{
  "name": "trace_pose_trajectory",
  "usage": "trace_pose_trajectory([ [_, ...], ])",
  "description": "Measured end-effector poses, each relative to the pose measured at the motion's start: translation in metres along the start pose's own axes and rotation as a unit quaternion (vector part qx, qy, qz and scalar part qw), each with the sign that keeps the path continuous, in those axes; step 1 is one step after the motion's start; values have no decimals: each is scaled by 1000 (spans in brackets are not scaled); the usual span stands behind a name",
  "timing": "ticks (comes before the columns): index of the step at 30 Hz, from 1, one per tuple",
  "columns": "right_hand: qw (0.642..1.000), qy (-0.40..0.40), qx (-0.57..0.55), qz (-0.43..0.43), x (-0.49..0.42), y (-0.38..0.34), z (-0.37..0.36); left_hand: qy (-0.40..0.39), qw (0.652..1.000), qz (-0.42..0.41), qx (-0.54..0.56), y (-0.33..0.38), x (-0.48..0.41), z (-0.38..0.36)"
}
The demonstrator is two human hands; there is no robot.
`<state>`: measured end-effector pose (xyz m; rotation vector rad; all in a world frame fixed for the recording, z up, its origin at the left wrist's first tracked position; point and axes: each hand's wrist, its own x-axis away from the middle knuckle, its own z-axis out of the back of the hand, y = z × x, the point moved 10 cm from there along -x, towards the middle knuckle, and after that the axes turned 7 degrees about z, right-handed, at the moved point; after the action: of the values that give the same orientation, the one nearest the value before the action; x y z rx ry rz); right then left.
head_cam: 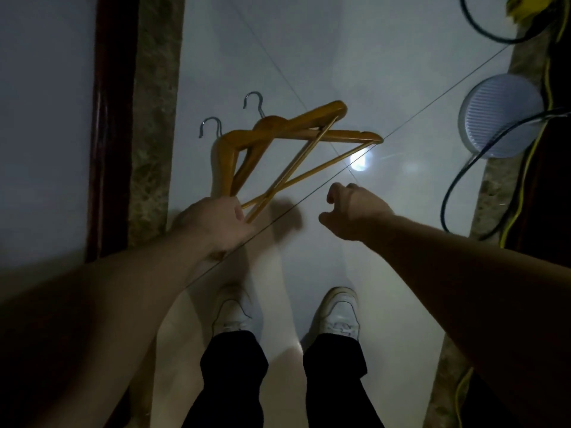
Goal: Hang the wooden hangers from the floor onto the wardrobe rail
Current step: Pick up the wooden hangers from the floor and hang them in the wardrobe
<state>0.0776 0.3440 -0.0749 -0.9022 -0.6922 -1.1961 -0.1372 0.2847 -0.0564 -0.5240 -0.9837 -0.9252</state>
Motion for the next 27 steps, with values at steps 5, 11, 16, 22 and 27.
trace_pose_trajectory([
  [5,1000,22,10,18,-57,-10,-1,24,1000,17,5,-10,-52,-9],
  [11,996,74,-5,42,-124,-27,22,59,998,33,20,-17,-112,-14],
  [16,984,150,62,72,-167,-49,45,136,989,45,42,-22,-152,-4],
  [22,943,269,170,97,-185,-59,63,197,972,78,97,-31,-175,-2],
  [27,920,272,253,126,-193,-70,67,221,960,71,156,-34,-172,-2],
])
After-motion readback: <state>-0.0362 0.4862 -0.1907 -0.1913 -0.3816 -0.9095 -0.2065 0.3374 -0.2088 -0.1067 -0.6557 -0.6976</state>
